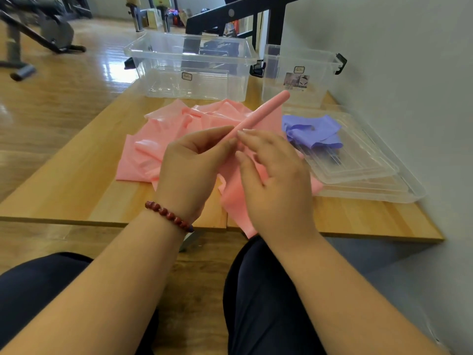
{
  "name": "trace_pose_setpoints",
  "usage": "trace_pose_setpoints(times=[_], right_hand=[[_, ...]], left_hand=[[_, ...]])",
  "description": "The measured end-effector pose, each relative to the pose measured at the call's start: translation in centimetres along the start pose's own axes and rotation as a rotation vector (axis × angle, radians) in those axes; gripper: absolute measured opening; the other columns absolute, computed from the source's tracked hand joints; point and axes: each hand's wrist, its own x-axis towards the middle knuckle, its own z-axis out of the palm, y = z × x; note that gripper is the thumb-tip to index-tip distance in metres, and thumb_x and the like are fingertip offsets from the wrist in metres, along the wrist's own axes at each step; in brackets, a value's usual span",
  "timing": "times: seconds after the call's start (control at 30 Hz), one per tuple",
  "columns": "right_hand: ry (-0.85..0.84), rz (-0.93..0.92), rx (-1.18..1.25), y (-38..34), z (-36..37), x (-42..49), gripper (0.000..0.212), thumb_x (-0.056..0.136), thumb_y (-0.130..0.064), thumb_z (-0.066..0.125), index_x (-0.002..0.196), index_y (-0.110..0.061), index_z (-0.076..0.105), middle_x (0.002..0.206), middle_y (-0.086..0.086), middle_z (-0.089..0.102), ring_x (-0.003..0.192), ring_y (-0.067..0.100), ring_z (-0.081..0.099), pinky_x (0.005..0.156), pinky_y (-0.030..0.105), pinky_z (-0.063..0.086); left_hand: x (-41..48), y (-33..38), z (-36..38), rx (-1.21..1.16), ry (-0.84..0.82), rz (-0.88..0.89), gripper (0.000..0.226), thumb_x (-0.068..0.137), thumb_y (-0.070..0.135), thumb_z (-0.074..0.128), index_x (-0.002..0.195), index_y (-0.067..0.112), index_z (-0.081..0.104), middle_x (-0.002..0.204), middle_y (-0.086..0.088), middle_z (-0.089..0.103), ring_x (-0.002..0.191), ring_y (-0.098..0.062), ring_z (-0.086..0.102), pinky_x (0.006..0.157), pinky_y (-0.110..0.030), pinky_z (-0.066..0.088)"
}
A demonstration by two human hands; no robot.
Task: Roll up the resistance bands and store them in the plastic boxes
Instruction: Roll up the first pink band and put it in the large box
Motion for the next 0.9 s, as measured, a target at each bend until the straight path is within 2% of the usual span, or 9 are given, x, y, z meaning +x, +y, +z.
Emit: trace_pose_setpoints(times=[0.13, 0.2, 0.33, 0.5, 0.6, 0.7, 0.77, 0.83, 0.9], right_hand=[[-0.062, 0.126, 0.112, -0.3, 0.1, -0.4, 0.031, 0.098, -0.013, 0.057, 0.128, -0.009, 0.064, 0.129, -0.001, 0.062, 0.121, 0.001, 0.051, 0.104, 0.01, 0.038], [-0.086, 0.193, 0.183, -0.3, -0.1, -0.5, 0.037, 0.097, -0.025, 0.06, 0.131, -0.012, 0.063, 0.133, -0.007, 0.059, 0.126, 0.0, 0.05, 0.107, 0.019, 0.041], [-0.094, 0.234, 0.238, -0.4, -0.4, -0.7, 0.061, 0.081, -0.049, 0.069, 0.132, -0.017, 0.062, 0.135, -0.009, 0.058, 0.129, 0.004, 0.05, 0.105, 0.033, 0.047], [-0.057, 0.233, 0.257, -0.5, -0.5, -0.8, 0.046, 0.082, -0.026, 0.079, 0.125, -0.014, 0.066, 0.122, -0.006, 0.064, 0.116, 0.006, 0.059, 0.095, 0.027, 0.053], [-0.084, 0.263, 0.308, -0.5, -1.1, -1.1, 0.033, 0.092, -0.013, 0.066, 0.125, -0.015, 0.066, 0.121, -0.011, 0.065, 0.114, -0.002, 0.058, 0.092, 0.015, 0.049], [-0.066, 0.31, 0.307, -0.3, -2.1, -1.4, 0.028, 0.097, -0.011, 0.056, 0.12, -0.02, 0.069, 0.109, -0.021, 0.065, 0.102, -0.013, 0.057, 0.078, 0.003, 0.043], [-0.057, 0.389, 0.372, 0.2, -2.6, -1.2, 0.03, 0.095, -0.017, 0.053, 0.109, -0.034, 0.073, 0.101, -0.02, 0.07, 0.096, -0.006, 0.061, 0.073, 0.008, 0.046], [-0.043, 0.497, 0.465, 0.7, -2.7, -1.0, 0.03, 0.092, -0.024, 0.054, 0.094, -0.047, 0.073, 0.104, -0.021, 0.069, 0.1, 0.0, 0.062, 0.082, 0.022, 0.052], [-0.026, 0.599, 0.578, 1.3, -2.7, -0.9, 0.025, 0.092, -0.024, 0.056, 0.093, -0.043, 0.072, 0.108, -0.016, 0.069, 0.103, 0.006, 0.064, 0.087, 0.034, 0.054]], left_hand=[[-0.5, 0.3, 0.3, -0.137, -0.103, -0.039, 0.023, 0.097, 0.007, 0.051, 0.107, 0.012, 0.072, 0.091, -0.001, 0.076, 0.086, -0.011, 0.07, 0.073, -0.022, 0.055], [-0.5, 0.3, 0.2, -0.218, -0.132, -0.089, 0.032, 0.1, 0.007, 0.039, 0.109, 0.01, 0.069, 0.099, -0.003, 0.076, 0.092, -0.014, 0.07, 0.075, -0.023, 0.056], [-0.7, 0.2, -0.2, -0.12, -0.171, -0.038, 0.036, 0.096, -0.001, 0.04, 0.111, 0.012, 0.07, 0.103, -0.004, 0.075, 0.093, -0.013, 0.07, 0.071, -0.02, 0.053], [-0.6, 0.3, -0.7, 0.032, -0.169, 0.061, 0.025, 0.091, -0.001, 0.058, 0.106, 0.013, 0.073, 0.097, 0.0, 0.076, 0.094, -0.012, 0.071, 0.078, -0.022, 0.055], [-0.3, 0.4, -0.9, 0.087, -0.13, 0.107, 0.017, 0.086, 0.003, 0.067, 0.096, 0.015, 0.074, 0.089, 0.002, 0.076, 0.086, -0.01, 0.07, 0.076, -0.022, 0.054], [0.3, -0.1, -1.2, 0.193, -0.056, 0.157, 0.016, 0.08, 0.012, 0.077, 0.088, 0.022, 0.067, 0.087, 0.006, 0.069, 0.081, -0.007, 0.064, 0.074, -0.024, 0.051], [0.5, -0.3, -1.2, 0.266, -0.009, 0.192, 0.03, 0.078, 0.018, 0.079, 0.098, 0.027, 0.058, 0.098, 0.011, 0.062, 0.087, 0.002, 0.059, 0.076, -0.018, 0.05], [0.6, -0.2, -1.5, 0.304, 0.02, 0.198, 0.042, 0.08, 0.022, 0.078, 0.112, 0.035, 0.052, 0.115, 0.017, 0.055, 0.096, 0.012, 0.053, 0.083, -0.013, 0.048], [0.8, -0.2, -1.9, 0.334, 0.007, 0.151, 0.046, 0.082, 0.028, 0.075, 0.118, 0.044, 0.051, 0.13, 0.018, 0.052, 0.113, 0.007, 0.05, 0.096, -0.021, 0.047]])
